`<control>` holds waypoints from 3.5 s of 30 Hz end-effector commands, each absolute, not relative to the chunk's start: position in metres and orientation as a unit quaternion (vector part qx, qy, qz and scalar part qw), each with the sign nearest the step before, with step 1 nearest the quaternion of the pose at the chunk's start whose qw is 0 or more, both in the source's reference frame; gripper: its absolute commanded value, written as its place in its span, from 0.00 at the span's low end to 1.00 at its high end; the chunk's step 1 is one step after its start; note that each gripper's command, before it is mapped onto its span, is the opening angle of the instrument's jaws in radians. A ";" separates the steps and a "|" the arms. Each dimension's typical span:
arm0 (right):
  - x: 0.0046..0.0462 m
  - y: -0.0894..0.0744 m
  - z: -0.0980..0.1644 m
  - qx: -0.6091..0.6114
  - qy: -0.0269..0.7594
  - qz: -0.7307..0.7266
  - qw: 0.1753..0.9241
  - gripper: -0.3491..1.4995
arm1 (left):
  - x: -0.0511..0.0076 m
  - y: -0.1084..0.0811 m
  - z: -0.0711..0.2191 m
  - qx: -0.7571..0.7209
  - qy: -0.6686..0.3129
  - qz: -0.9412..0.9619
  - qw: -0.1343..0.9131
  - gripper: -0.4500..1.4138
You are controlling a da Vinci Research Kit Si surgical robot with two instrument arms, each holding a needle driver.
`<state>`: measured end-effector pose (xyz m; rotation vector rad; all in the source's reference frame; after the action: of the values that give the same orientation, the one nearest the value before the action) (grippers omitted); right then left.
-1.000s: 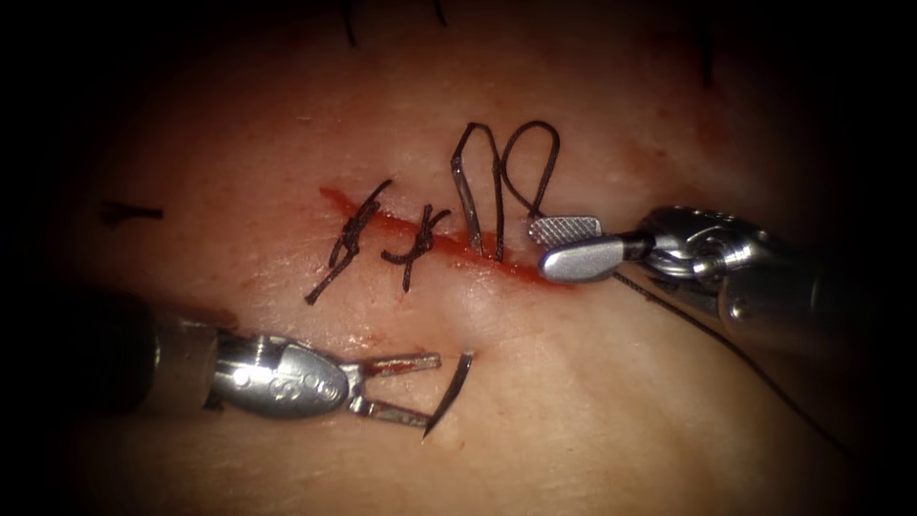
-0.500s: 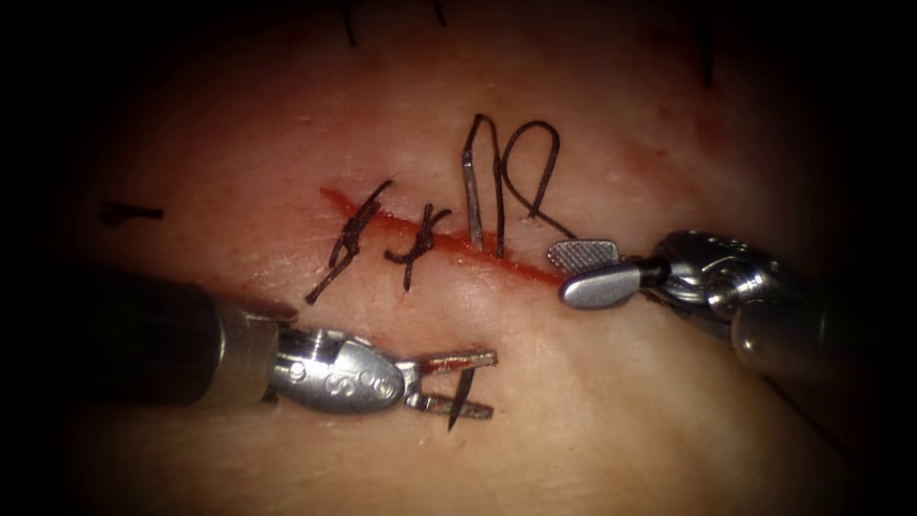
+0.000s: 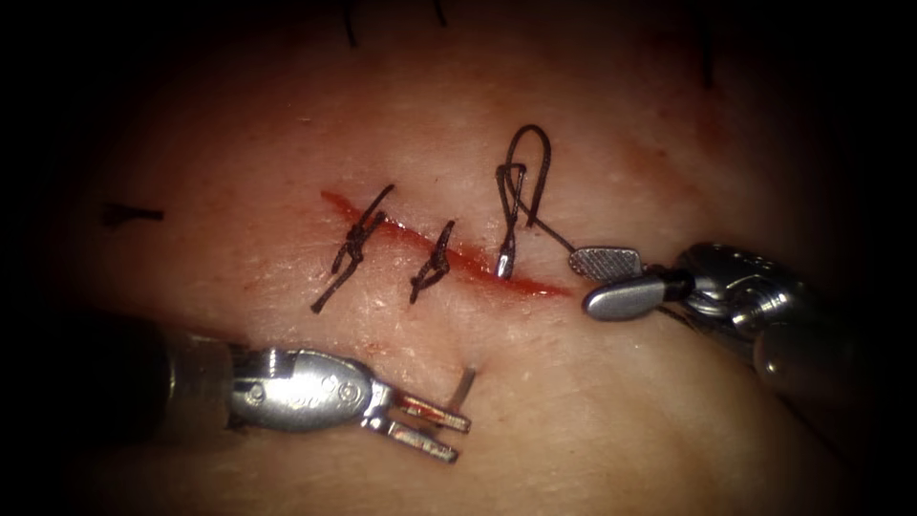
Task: Wound Closure
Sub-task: Pull the needle through the tissue using the left gripper, then pull the thread through the tissue using the right gripper, leaving only a short end of the thread
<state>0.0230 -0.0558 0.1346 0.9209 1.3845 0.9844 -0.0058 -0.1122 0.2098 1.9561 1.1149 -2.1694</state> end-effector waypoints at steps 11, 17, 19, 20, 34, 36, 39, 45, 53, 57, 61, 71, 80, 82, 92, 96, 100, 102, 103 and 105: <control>0.0238 -0.058 0.136 0.357 0.604 0.380 0.603 0.90 | -0.0048 -0.111 0.203 0.630 0.398 -0.667 -0.010 0.00; 0.0240 -0.058 0.136 0.336 0.611 0.361 0.619 0.90 | -0.0020 -0.106 0.198 0.642 0.279 -0.714 -0.019 0.00; 0.0242 -0.058 0.136 0.332 0.613 0.357 0.621 0.90 | -0.0016 -0.105 0.198 0.639 0.257 -0.725 -0.022 0.00; 0.0242 -0.058 0.136 0.332 0.614 0.357 0.622 0.90 | -0.0014 -0.104 0.197 0.637 0.245 -0.731 -0.023 0.00; 0.0288 -0.059 0.130 0.223 0.556 0.314 0.736 0.92 | 0.0005 -0.089 0.191 0.658 0.066 -0.748 -0.059 0.00; 0.0295 -0.059 0.129 0.204 0.555 0.310 0.745 0.88 | 0.0005 -0.089 0.191 0.659 0.063 -0.747 -0.063 0.00; 0.0314 -0.060 0.129 0.146 0.532 0.304 0.777 0.85 | 0.0005 -0.089 0.191 0.662 0.062 -0.744 -0.062 0.00; 0.0332 -0.061 0.132 0.097 0.486 0.295 0.817 0.81 | 0.0008 -0.091 0.191 0.672 0.068 -0.736 -0.047 0.00; 0.0345 -0.062 0.135 0.067 0.466 0.282 0.836 0.64 | 0.0007 -0.093 0.192 0.667 0.068 -0.741 -0.035 0.00; 0.0344 -0.062 0.136 0.060 0.464 0.264 0.843 0.38 | 0.0007 -0.093 0.192 0.667 0.066 -0.742 -0.033 0.00; 0.0339 -0.063 0.136 0.068 0.450 0.233 0.859 0.00 | 0.0006 -0.093 0.192 0.669 0.068 -0.739 -0.031 0.00; 0.0304 -0.067 0.130 0.102 0.461 0.226 0.852 0.00 | 0.0001 -0.097 0.193 0.682 0.076 -0.728 -0.015 0.00; 0.0318 -0.073 0.119 0.167 0.487 0.199 0.834 0.00 | -0.0011 -0.100 0.194 0.680 0.088 -0.728 -0.005 0.00; 0.0326 -0.073 0.117 0.176 0.494 0.195 0.829 0.00 | -0.0013 -0.100 0.195 0.681 0.088 -0.727 -0.005 0.00; 0.0329 -0.070 0.116 0.145 0.493 0.195 0.836 0.89 | -0.0004 -0.098 0.194 0.676 0.093 -0.731 -0.008 0.00; 0.0312 -0.069 0.119 0.139 0.489 0.194 0.839 0.96 | 0.0017 -0.096 0.194 0.663 0.085 -0.744 -0.017 0.00; 0.0298 -0.068 0.121 0.121 0.487 0.196 0.843 0.98 | 0.0039 -0.094 0.194 0.651 0.074 -0.754 -0.029 0.00; 0.0293 -0.067 0.122 0.105 0.485 0.190 0.847 0.98 | 0.0050 -0.094 0.194 0.649 0.070 -0.756 -0.035 0.00; 0.0293 -0.066 0.123 0.092 0.483 0.183 0.852 0.98 | 0.0054 -0.094 0.195 0.647 0.069 -0.758 -0.036 0.00; 0.0296 -0.065 0.125 0.080 0.479 0.176 0.857 0.98 | 0.0059 -0.094 0.195 0.645 0.064 -0.760 -0.038 0.00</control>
<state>0.0290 -0.0652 0.1247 0.1686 1.0040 0.3662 0.0065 -0.0931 0.1942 2.0753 0.2046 -2.4490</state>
